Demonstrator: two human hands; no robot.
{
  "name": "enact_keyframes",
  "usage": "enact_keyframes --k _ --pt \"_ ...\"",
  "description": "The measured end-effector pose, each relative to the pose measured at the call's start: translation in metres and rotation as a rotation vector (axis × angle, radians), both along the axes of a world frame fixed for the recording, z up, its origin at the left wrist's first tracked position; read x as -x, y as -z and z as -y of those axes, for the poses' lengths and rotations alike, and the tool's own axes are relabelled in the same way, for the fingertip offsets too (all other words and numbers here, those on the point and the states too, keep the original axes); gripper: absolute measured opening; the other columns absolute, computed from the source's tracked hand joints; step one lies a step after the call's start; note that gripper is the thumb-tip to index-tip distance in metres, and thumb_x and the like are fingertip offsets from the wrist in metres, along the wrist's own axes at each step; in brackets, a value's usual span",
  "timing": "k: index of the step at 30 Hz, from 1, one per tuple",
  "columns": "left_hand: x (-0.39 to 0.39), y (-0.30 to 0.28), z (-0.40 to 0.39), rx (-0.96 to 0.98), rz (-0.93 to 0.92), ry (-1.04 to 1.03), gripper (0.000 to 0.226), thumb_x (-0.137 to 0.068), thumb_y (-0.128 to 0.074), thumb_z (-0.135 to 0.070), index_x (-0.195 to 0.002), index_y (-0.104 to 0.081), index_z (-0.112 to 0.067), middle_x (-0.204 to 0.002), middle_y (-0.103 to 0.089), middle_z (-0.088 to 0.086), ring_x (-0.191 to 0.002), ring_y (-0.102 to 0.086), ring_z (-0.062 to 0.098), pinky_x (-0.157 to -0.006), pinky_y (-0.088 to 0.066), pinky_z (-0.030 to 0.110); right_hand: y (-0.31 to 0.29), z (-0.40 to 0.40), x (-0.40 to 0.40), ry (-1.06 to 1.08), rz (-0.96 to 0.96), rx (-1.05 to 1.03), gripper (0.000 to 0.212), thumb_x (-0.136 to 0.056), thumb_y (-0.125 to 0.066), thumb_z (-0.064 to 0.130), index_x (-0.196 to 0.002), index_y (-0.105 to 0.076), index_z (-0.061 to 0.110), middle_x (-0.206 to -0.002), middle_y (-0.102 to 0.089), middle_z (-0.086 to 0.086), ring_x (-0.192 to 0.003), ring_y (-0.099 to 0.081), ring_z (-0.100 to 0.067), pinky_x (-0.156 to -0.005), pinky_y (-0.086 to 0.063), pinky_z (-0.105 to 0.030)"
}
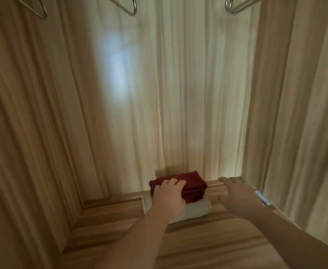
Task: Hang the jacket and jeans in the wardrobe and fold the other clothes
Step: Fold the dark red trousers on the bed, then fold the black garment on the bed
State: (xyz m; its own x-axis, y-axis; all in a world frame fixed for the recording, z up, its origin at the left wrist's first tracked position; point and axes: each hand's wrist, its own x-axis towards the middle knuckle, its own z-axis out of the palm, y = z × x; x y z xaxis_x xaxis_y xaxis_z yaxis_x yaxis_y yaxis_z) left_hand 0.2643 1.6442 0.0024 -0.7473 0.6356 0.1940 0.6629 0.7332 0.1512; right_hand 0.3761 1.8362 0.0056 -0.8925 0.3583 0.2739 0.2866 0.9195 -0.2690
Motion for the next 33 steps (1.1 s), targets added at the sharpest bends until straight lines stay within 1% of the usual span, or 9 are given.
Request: enact_keyframes --k 2,6,8,14,19,23,25,28,33 --pt "-0.027 -0.008 0.003 -0.001 0.009 0.048 0.059 -0.092 -0.05 -0.028 -0.148 -0.032 -0.031 -0.145 -0.043 -0.003 -0.131 -0.04 0.024 -0.105 -0.035 0.044 -0.007 0.009 -0.028 0.066 0.072 0.018 0.06 -0.091 -0.052 0.044 -0.146 -0.034 0.027 -0.144 -0.044 0.001 -0.125 -0.049 -0.02 -0.097 -0.046 -0.033" --pt "-0.085 -0.013 0.016 -0.065 0.079 0.141 0.053 -0.09 -0.054 -0.027 -0.141 -0.04 -0.031 -0.137 -0.048 -0.002 -0.123 -0.044 0.025 -0.1 -0.039 0.043 -0.019 0.04 -0.093 0.185 0.075 0.078 0.062 -0.089 -0.053 0.045 -0.146 -0.035 0.03 -0.146 -0.041 0.004 -0.129 -0.046 -0.02 -0.099 -0.043 -0.032" --pt "-0.117 -0.012 0.03 -0.088 0.112 0.234 0.051 -0.088 -0.056 -0.03 -0.137 -0.045 -0.031 -0.135 -0.049 -0.002 -0.123 -0.044 0.025 -0.1 -0.039 0.042 -0.02 0.063 -0.139 0.265 0.081 0.076 0.06 -0.087 -0.055 0.043 -0.143 -0.037 0.03 -0.14 -0.046 0.002 -0.125 -0.049 -0.021 -0.097 -0.044 -0.032" --pt "-0.201 0.002 0.077 -0.117 0.128 0.46 0.058 -0.085 -0.058 -0.036 -0.141 -0.045 -0.032 -0.141 -0.05 -0.003 -0.13 -0.045 0.023 -0.107 -0.038 0.037 -0.008 0.14 -0.29 0.531 0.126 0.082 0.056 -0.086 -0.058 0.04 -0.138 -0.043 0.027 -0.13 -0.052 -0.001 -0.116 -0.056 -0.025 -0.09 -0.049 -0.036" --pt "-0.27 -0.002 0.099 -0.151 0.239 0.616 0.054 -0.082 -0.059 -0.035 -0.135 -0.052 -0.029 -0.135 -0.054 -0.001 -0.125 -0.051 0.022 -0.101 -0.044 0.039 -0.007 0.194 -0.401 0.721 0.105 0.115 0.055 -0.089 -0.055 0.043 -0.14 -0.039 0.029 -0.133 -0.048 0.0 -0.11 -0.057 -0.022 -0.088 -0.051 -0.037" --pt "-0.339 -0.006 0.112 -0.122 0.218 0.747 0.051 -0.083 -0.06 -0.034 -0.133 -0.052 -0.027 -0.13 -0.052 -0.001 -0.118 -0.052 0.021 -0.096 -0.045 0.038 -0.009 0.235 -0.477 0.833 0.061 0.139 0.055 -0.09 -0.055 0.042 -0.14 -0.039 0.028 -0.133 -0.045 0.003 -0.092 -0.054 -0.015 -0.075 -0.051 -0.032" --pt "-0.377 -0.004 0.121 -0.106 0.23 0.805 0.052 -0.086 -0.06 -0.03 -0.137 -0.05 -0.026 -0.138 -0.048 0.002 -0.123 -0.048 0.022 -0.099 -0.043 0.036 -0.008 0.259 -0.516 0.876 0.046 0.142 0.056 -0.089 -0.056 0.041 -0.141 -0.039 0.028 -0.136 -0.044 0.002 -0.095 -0.055 -0.015 -0.078 -0.05 -0.032" --pt "-0.443 -0.002 0.145 -0.066 0.221 0.896 0.053 -0.089 -0.057 -0.03 -0.141 -0.045 -0.027 -0.143 -0.042 -0.004 -0.125 -0.047 0.019 -0.093 -0.043 0.032 -0.004 0.303 -0.577 0.934 0.048 0.156 0.057 -0.091 -0.055 0.043 -0.142 -0.037 0.027 -0.138 -0.043 0.001 -0.11 -0.055 -0.02 -0.083 -0.05 -0.034" --pt "-0.554 0.006 0.185 0.065 0.108 1.071 0.055 -0.088 -0.055 -0.036 -0.142 -0.043 -0.03 -0.141 -0.044 -0.005 -0.127 -0.044 0.02 -0.099 -0.044 0.039 0.012 0.389 -0.687 1.102 0.026 0.192 0.056 -0.092 -0.054 0.043 -0.143 -0.037 0.028 -0.14 -0.042 0.001 -0.116 -0.054 -0.02 -0.087 -0.047 -0.034"
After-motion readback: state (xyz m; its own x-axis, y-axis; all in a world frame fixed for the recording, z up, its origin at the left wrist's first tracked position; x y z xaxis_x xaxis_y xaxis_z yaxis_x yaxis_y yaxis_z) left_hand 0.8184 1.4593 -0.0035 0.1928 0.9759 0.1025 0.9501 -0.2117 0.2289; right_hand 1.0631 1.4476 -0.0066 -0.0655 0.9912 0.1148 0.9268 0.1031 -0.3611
